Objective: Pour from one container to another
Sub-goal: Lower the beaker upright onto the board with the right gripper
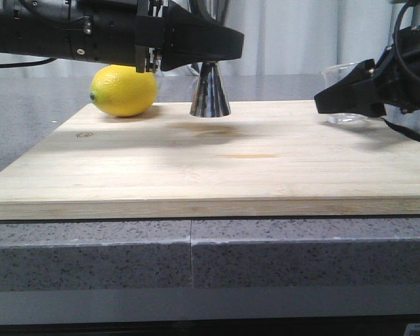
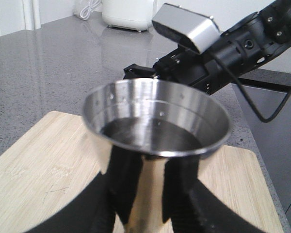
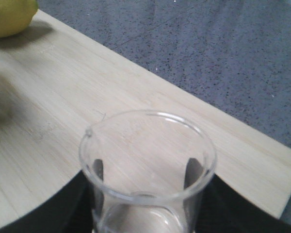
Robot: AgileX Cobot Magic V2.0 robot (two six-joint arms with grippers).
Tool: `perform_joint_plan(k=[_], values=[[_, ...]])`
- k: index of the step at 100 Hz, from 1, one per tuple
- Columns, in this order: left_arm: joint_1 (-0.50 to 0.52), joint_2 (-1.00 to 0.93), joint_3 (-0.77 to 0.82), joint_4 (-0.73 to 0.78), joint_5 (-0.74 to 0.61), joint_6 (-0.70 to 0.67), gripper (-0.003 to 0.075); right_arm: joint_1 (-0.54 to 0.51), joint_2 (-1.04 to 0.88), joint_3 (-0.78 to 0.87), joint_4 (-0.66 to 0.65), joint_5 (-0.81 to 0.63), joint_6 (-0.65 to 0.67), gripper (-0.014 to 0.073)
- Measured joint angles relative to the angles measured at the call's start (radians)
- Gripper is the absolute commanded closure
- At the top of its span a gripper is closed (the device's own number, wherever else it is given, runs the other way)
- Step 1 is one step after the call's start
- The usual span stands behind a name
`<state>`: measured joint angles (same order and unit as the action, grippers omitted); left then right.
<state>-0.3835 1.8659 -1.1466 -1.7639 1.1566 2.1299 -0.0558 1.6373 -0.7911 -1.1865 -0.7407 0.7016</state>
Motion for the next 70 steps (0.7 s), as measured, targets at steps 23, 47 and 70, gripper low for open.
perform_joint_plan(k=[23,47,70], values=[[0.0,0.0,0.0,0.0,0.0,0.0,0.0516,0.0,0.052,-0.051,0.004,-0.024,-0.009,0.0311],[0.0,0.0,0.0,0.0,0.0,0.0,0.0516,0.0,0.057,-0.055,0.004,-0.027,-0.015,0.0171],[0.0,0.0,0.0,0.0,0.0,0.0,0.0516,0.0,0.054,-0.055,0.0,-0.031,0.01,-0.0001]])
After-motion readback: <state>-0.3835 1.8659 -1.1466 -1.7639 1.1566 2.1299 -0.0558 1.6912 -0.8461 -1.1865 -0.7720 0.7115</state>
